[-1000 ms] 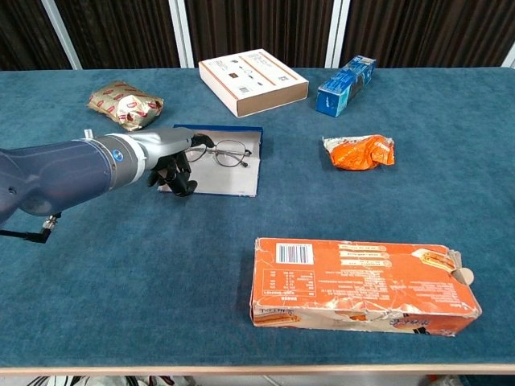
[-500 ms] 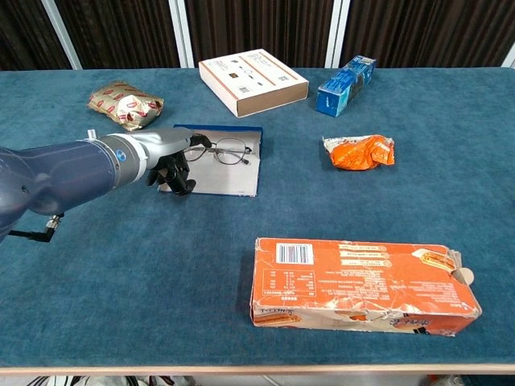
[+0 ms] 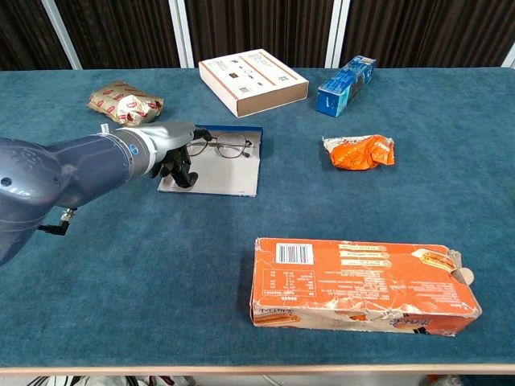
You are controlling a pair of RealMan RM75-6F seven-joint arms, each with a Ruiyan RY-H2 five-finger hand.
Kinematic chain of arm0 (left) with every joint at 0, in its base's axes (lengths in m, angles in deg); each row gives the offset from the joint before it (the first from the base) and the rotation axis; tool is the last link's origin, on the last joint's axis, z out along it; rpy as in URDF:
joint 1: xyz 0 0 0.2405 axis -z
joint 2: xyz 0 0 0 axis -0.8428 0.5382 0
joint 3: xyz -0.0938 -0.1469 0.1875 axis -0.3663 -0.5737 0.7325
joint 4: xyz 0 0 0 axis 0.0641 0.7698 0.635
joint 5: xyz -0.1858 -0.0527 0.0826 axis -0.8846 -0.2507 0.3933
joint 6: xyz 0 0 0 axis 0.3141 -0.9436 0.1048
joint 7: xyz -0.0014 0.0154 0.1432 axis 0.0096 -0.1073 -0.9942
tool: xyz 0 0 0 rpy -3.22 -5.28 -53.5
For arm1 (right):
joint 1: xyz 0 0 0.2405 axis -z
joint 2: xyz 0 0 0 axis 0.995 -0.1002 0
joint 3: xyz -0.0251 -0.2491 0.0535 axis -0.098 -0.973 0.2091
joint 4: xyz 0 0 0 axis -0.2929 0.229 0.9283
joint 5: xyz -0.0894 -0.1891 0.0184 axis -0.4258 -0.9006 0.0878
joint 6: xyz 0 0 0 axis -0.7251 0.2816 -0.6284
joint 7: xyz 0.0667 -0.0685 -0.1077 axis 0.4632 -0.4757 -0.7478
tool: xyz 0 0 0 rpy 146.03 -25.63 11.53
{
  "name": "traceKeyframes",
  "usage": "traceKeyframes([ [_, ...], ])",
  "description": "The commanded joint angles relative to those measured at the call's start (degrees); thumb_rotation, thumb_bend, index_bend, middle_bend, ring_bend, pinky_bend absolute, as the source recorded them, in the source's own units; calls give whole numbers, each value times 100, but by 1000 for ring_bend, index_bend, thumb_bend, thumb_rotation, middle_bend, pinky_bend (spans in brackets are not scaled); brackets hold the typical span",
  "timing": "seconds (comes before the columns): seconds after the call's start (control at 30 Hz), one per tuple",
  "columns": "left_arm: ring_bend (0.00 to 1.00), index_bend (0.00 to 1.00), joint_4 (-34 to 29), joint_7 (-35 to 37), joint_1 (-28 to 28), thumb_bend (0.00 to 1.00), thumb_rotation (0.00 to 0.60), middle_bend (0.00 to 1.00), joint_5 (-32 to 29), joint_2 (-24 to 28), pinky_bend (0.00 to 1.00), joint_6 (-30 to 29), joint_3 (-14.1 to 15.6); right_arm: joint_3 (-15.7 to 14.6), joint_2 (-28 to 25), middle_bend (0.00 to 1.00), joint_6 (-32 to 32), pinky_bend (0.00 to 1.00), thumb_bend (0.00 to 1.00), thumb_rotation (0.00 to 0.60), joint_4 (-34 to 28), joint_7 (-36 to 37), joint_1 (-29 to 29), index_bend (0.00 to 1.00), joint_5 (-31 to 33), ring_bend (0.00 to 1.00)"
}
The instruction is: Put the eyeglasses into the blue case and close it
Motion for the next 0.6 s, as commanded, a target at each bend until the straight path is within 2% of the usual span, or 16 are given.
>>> traceKeyframes([
  [0.03, 754, 0, 84, -97, 56, 498, 600, 740, -71, -65, 721, -44, -45, 2, -1, 26, 3, 161, 243, 600, -4, 2, 0, 45, 9, 125],
  [0.33, 753, 0, 207, -166, 101, 498, 600, 739, -15, -193, 721, -105, -120, 8, -3, 25, -3, 161, 243, 600, -6, 10, 1, 45, 14, 125],
  [0.47, 746, 0, 4, -134, 33, 498, 600, 726, 122, -118, 719, -137, -75, 6, -2, 26, -3, 161, 243, 600, -2, 13, -1, 45, 7, 125],
  [0.6, 730, 35, -499, -126, -151, 496, 600, 698, 395, 139, 706, -264, 149, 5, -1, 25, 2, 161, 243, 600, -3, 20, -6, 45, -1, 125],
])
